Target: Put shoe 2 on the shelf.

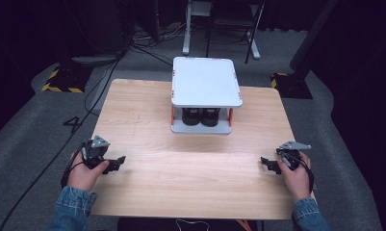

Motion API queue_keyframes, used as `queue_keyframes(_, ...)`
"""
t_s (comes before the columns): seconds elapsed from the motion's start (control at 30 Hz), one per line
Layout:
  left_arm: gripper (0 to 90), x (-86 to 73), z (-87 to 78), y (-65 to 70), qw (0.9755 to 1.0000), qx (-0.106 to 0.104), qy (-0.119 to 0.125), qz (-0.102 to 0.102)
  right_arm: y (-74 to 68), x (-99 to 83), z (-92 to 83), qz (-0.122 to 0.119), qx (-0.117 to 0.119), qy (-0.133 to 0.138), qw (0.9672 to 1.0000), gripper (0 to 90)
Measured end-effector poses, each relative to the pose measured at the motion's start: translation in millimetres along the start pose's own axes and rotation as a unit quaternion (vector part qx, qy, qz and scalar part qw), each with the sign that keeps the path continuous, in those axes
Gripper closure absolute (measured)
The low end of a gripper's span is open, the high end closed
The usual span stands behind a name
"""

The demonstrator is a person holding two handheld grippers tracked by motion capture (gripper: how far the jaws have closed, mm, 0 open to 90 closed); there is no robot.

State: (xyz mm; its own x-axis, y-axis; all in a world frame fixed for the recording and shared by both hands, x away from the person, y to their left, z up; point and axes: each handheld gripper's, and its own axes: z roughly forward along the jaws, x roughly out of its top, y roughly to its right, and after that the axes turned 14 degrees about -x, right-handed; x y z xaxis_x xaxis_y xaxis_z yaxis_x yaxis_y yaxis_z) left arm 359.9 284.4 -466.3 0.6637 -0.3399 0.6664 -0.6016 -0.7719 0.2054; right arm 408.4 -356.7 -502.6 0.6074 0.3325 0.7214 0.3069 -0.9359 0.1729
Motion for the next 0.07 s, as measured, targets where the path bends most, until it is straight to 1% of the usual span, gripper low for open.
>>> queue_keyframes(0.03, 18.4, -0.4, -1.0, 0.0, 1.0, -0.001, 0.003, 0.0, -0.5, 0.3, 1.5, 0.005, -0.004, 0.001, 1.0, 11.0)
queue_keyframes(0.07, 18.5, -1.5, -2.0, 0.2, 0.9999, -0.001, 0.01, -0.006, -1.4, 1.1, 4.2, 0.009, -0.01, 0.002, 0.9999, 6.1)
